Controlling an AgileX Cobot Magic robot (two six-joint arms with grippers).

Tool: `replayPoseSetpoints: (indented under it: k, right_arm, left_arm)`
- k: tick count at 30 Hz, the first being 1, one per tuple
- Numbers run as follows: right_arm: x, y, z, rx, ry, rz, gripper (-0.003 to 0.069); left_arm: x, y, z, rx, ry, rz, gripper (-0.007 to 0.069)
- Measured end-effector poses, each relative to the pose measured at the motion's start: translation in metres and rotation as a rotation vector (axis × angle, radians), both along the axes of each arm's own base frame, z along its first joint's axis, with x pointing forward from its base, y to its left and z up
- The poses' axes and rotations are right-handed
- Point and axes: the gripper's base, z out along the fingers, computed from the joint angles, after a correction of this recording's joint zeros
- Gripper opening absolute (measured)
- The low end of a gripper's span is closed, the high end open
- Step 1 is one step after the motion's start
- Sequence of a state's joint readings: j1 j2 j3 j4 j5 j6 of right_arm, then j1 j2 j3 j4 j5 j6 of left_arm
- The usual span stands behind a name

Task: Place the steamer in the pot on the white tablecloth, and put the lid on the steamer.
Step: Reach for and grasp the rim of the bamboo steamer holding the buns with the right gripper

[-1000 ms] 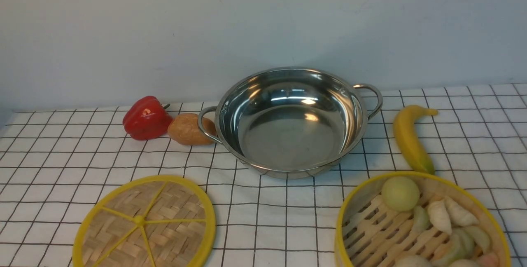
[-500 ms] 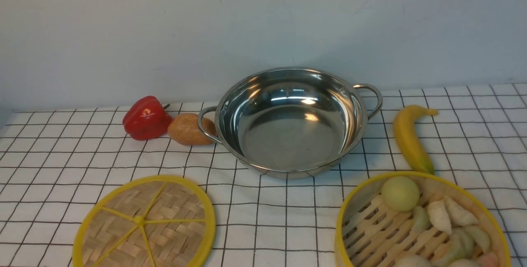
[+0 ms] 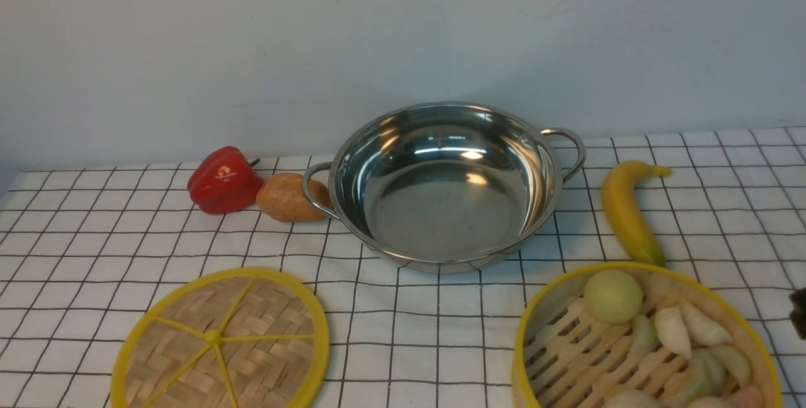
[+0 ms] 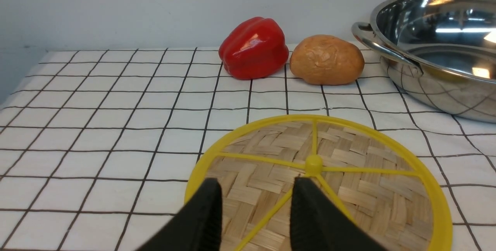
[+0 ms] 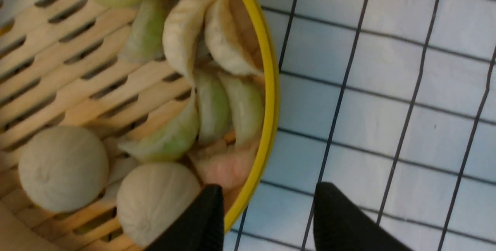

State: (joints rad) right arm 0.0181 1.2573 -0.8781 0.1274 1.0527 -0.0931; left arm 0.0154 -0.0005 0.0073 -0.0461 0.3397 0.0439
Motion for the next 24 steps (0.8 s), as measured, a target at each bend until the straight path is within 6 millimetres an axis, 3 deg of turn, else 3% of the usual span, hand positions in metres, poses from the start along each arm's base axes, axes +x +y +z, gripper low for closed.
replayPoseSetpoints:
  k: [4,7,10,16,24]
  right_arm:
    - [0.03,0.0,-0.01,-0.01,0.012,0.023,0.0377]
    - [0.042,0.0,-0.022,-0.015,0.051,0.037,0.0378]
    - [0.056,0.001,-0.047,-0.027,0.12,0.077,0.0358]
    - [0.064,0.001,-0.074,-0.032,0.211,0.114,0.0316]
    - [0.066,0.001,-0.078,-0.034,0.221,0.131,0.0307]
  left_arm:
    - [0.0,0.0,0.0,0.0,0.0,0.0,0.0243]
    - [0.0,0.0,0.0,0.0,0.0,0.0,0.0243]
    - [0.0,0.0,0.0,0.0,0.0,0.0,0.0243]
    - [0.0,0.0,0.0,0.0,0.0,0.0,0.0243]
    - [0.0,0.0,0.0,0.0,0.0,0.0,0.0243]
